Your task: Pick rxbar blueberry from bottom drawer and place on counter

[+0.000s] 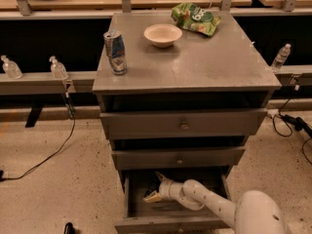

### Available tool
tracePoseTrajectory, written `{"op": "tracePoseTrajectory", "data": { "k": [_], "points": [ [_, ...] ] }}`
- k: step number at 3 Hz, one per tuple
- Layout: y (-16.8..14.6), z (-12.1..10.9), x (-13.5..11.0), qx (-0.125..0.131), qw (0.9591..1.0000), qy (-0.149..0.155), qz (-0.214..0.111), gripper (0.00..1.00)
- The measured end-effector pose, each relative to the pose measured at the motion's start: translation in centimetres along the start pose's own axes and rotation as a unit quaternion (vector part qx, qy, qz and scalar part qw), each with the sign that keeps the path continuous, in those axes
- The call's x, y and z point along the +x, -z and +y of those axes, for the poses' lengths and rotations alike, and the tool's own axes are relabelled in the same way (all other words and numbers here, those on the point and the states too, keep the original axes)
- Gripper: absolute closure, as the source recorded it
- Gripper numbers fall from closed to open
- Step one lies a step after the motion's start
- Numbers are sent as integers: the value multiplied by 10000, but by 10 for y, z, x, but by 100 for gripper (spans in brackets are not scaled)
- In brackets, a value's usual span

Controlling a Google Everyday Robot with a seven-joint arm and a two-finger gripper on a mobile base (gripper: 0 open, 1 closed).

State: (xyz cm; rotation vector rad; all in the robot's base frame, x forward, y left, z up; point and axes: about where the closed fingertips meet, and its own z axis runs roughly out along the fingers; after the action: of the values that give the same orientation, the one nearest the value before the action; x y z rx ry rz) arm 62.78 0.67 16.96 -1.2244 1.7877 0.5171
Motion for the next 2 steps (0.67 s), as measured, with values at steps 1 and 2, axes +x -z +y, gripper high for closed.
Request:
{"op": "tracePoseTrajectory", "data": {
  "k": [1, 2],
  "points": [
    [-12, -11, 12, -55, 9999, -86, -38, 17],
    [-29, -21, 35, -97, 9997, -231, 72, 22]
  ]
}}
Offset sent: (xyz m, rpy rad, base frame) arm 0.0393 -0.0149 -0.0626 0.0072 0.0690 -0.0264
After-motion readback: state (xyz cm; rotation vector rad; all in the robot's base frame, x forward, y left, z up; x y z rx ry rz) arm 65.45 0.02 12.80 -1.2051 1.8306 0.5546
